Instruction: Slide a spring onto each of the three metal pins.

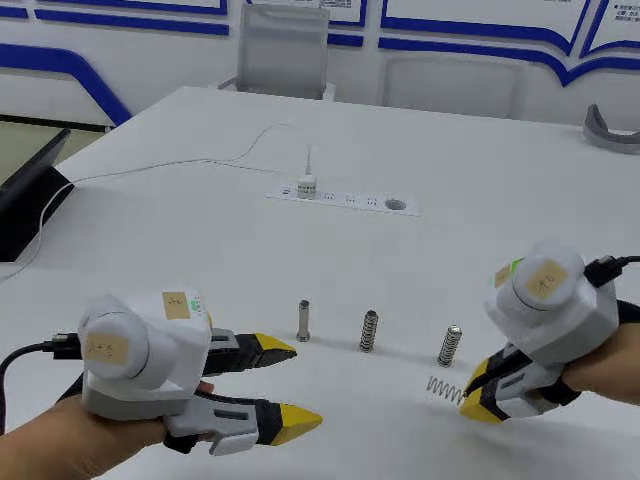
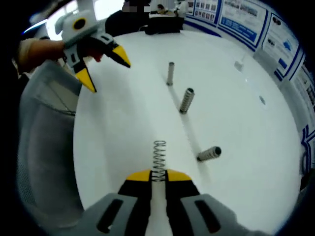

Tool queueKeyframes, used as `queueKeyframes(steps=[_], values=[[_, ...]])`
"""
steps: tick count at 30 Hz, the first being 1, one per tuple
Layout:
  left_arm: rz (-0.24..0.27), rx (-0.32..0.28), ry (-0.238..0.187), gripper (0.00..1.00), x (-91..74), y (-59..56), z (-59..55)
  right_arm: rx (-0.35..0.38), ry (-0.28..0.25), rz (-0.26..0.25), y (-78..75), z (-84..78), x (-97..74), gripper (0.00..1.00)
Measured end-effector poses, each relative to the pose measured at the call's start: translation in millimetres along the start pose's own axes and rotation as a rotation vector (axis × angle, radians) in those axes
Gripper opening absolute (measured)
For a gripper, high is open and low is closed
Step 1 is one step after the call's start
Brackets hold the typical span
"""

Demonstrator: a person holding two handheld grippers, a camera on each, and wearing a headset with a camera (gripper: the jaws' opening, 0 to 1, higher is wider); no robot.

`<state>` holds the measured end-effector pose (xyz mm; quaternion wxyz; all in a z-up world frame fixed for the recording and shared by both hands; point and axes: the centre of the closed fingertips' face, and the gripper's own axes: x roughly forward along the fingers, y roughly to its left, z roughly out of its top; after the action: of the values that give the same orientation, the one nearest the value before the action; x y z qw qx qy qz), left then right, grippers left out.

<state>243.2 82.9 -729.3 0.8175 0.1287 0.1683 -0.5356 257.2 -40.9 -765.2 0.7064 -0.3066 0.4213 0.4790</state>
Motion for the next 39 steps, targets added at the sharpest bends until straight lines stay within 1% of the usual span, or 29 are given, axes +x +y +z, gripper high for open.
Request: queueKeyframes(steps=[1,2,3,5,6,11,18,23,25,28,32,39], values=[[-0.003,0.005,-0.001,0.44,0.5,-0.6,1.2,-0.028,-0.007,0.007,2.6,9.2,-0.9,0.11],[-0.004,0.007,-0.001,0.44,0.6,-0.7,1.8,-0.040,-0.011,0.010,4.2,14.3,-1.5,0.11],[-0.005,0.010,-0.001,0.44,0.9,-0.8,2.7,-0.070,-0.015,0.017,6.8,22.1,-1.6,0.11],[-0.008,0.015,-0.001,0.43,1.8,-1.2,3.8,-0.098,-0.016,0.022,10.1,31.4,-1.7,0.11],[-0.010,0.020,-0.002,0.43,2.4,-1.2,5.0,-0.127,-0.014,0.029,12.7,37.5,-1.1,0.11],[-0.013,0.030,-0.009,0.42,3.6,-1.1,10.3,-0.204,-0.017,0.043,22.0,58.6,-0.3,0.11],[-0.019,0.042,-0.012,0.39,5.9,-3.0,12.3,-0.304,-0.025,0.066,35.8,81.9,2.5,0.12],[-0.027,0.051,-0.014,0.34,6.8,-4.9,14.1,-0.380,-0.018,0.089,46.9,92.3,6.2,0.12],[-0.031,0.057,-0.015,0.31,6.9,-5.6,14.6,-0.397,-0.020,0.094,49.7,96.2,6.2,0.12],[-0.033,0.064,-0.013,0.28,6.8,-6.3,14.1,-0.427,-0.023,0.101,53.7,102.1,5.3,0.12],[-0.042,0.071,-0.013,0.22,6.4,-8.8,14.1,-0.460,-0.015,0.103,54.4,102.9,6.6,0.12],[-0.050,0.082,-0.010,0.16,7.4,-11.3,14.0,-0.497,-0.002,0.112,58.9,100.4,8.3,0.12]])
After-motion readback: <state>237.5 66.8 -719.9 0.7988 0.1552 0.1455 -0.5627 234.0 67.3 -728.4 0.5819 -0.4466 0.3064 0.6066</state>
